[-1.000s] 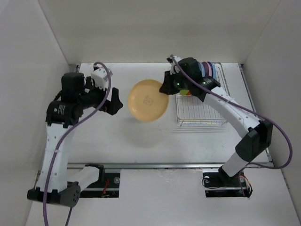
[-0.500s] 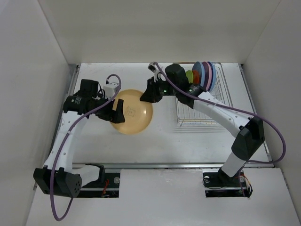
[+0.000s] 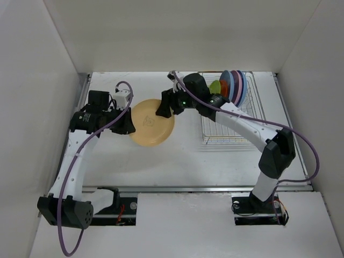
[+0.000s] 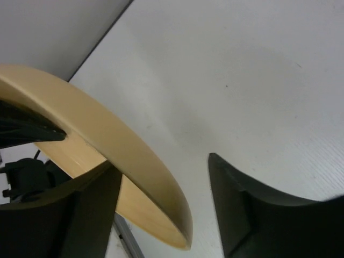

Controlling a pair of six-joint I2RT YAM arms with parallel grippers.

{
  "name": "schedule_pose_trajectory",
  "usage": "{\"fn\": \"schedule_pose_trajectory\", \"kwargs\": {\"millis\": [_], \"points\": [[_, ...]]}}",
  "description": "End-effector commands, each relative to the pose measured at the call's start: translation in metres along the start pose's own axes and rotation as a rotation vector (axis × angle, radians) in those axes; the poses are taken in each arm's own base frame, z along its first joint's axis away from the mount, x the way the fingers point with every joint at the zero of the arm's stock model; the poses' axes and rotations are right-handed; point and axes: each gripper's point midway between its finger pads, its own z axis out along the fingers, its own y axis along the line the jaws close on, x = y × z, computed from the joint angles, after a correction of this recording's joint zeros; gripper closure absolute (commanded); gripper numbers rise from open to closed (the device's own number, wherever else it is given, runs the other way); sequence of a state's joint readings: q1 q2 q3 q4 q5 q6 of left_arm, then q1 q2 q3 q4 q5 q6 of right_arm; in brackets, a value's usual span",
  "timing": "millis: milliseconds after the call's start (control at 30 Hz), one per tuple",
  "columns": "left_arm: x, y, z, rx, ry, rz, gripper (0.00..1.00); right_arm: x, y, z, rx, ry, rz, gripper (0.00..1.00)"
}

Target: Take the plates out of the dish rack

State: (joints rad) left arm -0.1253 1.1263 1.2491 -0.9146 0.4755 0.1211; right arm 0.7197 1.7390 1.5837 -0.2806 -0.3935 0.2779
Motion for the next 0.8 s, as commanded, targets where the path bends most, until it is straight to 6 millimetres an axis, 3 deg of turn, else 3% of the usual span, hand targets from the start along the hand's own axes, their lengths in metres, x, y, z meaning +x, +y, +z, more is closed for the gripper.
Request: {"fn": "schedule_pose_trajectory", "kwargs": {"millis": [0, 67, 100, 133, 167, 233, 267, 333, 367, 400, 467, 500, 567, 600, 633, 767], "points": [[-0.031, 0.006, 0.006, -0.030, -0.089, 0.016, 1.00, -0.017, -0.015, -0.005, 0.133, -0.020, 0.072, 0.27], [-0.035, 0.018, 0.019, -0.048, -0.066, -0.002, 1.00, -0.040, -0.042, -0.025, 0.267, -0.079, 0.100, 0.23], [-0.037, 0.022, 0.025, -0.058, -0.059, -0.005, 1.00, -0.039, -0.054, -0.032, 0.319, -0.074, 0.143, 0.23], [-0.033, 0.029, 0.033, -0.058, -0.041, -0.026, 1.00, -0.051, -0.078, -0.050, 0.405, -0.120, 0.177, 0.23], [-0.036, 0.041, 0.043, -0.070, -0.034, -0.046, 1.00, -0.060, -0.089, -0.060, 0.447, -0.143, 0.203, 0.23], [-0.030, 0.050, 0.058, -0.042, -0.009, -0.082, 1.00, -0.065, -0.111, -0.084, 0.539, -0.159, 0.251, 0.23], [-0.029, 0.063, 0.066, -0.046, 0.007, -0.116, 1.00, -0.071, -0.133, -0.100, 0.615, -0.189, 0.277, 0.23], [-0.033, 0.077, 0.075, -0.042, -0.004, -0.145, 1.00, -0.080, -0.147, -0.119, 0.674, -0.210, 0.292, 0.23], [-0.043, 0.083, 0.075, -0.029, -0.026, -0.154, 1.00, -0.082, -0.163, -0.127, 0.730, -0.222, 0.304, 0.23], [-0.041, 0.101, 0.081, -0.041, -0.009, -0.203, 1.00, -0.090, -0.168, -0.135, 0.759, -0.244, 0.305, 0.23], [-0.055, 0.119, 0.080, -0.051, -0.023, -0.233, 1.00, -0.083, -0.190, -0.141, 0.839, -0.223, 0.339, 0.25], [-0.048, 0.138, 0.090, -0.054, 0.015, -0.291, 1.00, -0.082, -0.209, -0.153, 0.917, -0.237, 0.360, 0.27], [-0.039, 0.146, 0.095, -0.029, 0.080, -0.373, 1.00, -0.073, -0.231, -0.158, 0.988, -0.222, 0.398, 0.33], [-0.045, 0.151, 0.095, -0.021, 0.084, -0.389, 1.00, -0.070, -0.241, -0.162, 1.027, -0.223, 0.402, 0.35], [-0.028, 0.155, 0.106, 0.000, 0.169, -0.469, 1.00, -0.067, -0.251, -0.167, 1.056, -0.222, 0.411, 0.39], [-0.015, 0.165, 0.118, 0.054, 0.240, -0.585, 1.00, -0.046, -0.276, -0.159, 1.124, -0.158, 0.416, 0.49]]}}
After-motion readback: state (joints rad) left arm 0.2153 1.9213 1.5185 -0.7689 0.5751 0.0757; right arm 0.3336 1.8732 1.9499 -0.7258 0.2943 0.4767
